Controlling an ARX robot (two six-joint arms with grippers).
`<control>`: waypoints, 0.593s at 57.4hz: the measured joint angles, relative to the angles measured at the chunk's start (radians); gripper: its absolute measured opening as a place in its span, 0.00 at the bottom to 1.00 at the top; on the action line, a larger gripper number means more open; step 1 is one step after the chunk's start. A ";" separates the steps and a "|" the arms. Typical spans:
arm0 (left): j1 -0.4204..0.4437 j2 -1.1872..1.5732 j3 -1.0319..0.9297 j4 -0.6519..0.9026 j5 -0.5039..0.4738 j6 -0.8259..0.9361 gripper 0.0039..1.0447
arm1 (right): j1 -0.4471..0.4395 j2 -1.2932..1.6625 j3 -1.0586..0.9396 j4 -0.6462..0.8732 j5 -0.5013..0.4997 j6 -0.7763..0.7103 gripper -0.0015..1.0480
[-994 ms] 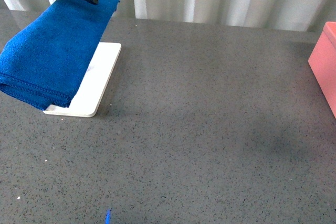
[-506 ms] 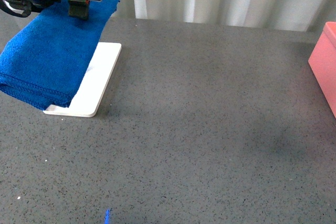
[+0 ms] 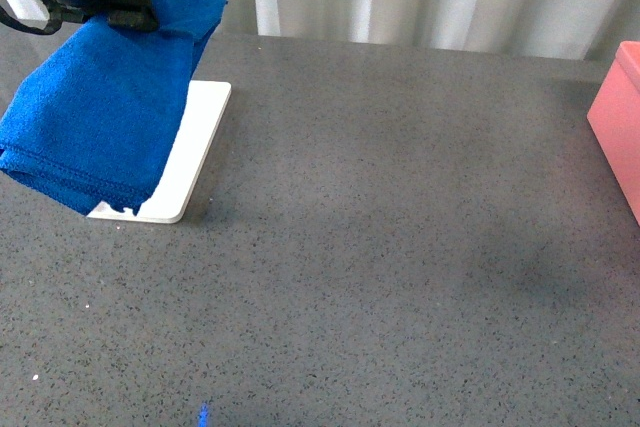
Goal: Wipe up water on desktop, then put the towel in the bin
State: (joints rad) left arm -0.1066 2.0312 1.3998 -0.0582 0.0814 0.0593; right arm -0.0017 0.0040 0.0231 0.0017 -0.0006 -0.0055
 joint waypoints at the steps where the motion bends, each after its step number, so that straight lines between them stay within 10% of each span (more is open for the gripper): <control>1: 0.000 -0.011 -0.002 0.005 0.009 -0.005 0.04 | 0.000 0.000 0.000 0.000 0.000 0.000 0.93; 21: -0.021 -0.089 -0.003 -0.008 0.035 -0.024 0.04 | 0.000 0.000 0.000 0.000 0.000 0.000 0.93; 34: -0.045 -0.174 -0.035 0.011 0.226 -0.121 0.04 | 0.000 0.000 0.000 0.000 0.000 0.000 0.93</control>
State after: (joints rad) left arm -0.1520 1.8572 1.3647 -0.0471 0.3077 -0.0620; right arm -0.0017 0.0040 0.0231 0.0017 -0.0010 -0.0055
